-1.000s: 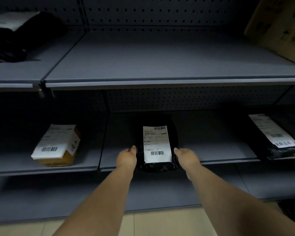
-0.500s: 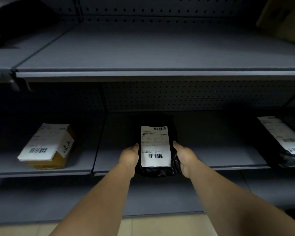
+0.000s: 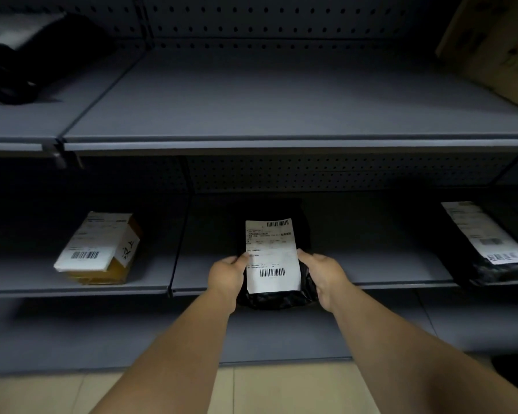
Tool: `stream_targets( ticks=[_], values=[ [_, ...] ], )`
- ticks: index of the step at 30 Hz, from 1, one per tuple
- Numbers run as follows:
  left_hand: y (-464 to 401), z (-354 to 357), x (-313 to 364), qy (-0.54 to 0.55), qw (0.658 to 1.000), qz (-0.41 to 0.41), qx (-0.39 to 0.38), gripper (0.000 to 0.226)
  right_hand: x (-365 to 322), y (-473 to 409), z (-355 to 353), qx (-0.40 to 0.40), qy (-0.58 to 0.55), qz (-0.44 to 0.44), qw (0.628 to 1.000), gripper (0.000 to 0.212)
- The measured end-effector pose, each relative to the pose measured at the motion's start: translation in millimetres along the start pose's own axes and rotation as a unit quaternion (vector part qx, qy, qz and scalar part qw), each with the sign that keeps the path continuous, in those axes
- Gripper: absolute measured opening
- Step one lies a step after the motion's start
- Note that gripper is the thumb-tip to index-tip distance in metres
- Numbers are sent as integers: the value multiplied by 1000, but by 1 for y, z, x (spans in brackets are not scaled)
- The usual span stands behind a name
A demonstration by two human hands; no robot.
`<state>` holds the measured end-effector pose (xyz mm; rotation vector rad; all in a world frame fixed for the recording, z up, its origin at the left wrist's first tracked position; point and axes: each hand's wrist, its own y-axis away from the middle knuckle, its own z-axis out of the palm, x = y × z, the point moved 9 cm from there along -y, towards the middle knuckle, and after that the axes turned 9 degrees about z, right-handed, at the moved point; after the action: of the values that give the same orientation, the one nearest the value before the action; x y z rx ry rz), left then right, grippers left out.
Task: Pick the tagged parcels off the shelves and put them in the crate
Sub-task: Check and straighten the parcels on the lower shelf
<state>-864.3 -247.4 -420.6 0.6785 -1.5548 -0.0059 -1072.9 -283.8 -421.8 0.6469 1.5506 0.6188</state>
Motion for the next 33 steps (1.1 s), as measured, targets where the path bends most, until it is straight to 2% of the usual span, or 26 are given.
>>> stream_targets(
  ticks=[3,5,9,12,16,21,33],
  values=[
    [12,-4,6,6,1000,14,5,34,-3,16,-4,-2,-22,-21,1000,18],
    [22,-5,10,15,1000,24,3,27,-4,26,-9,1,-28,-35,999,10],
    [43,-6,18,22,999,48,-10,10,-7,46,-21,11,-38,-57,998,7],
    [58,-7,27,24,997,68,-18,12,-8,58,-28,7,-43,-73,996,3],
    [75,-10,37,32,995,93,-11,18,-9,72,-32,-3,-67,-87,994,8],
    [92,-9,44,38,993,114,-12,15,-7,88,-38,-17,-85,-88,992,9],
    [107,-7,46,56,990,130,-13,16,-2,104,-45,-20,-88,-90,992,16]
  ],
)
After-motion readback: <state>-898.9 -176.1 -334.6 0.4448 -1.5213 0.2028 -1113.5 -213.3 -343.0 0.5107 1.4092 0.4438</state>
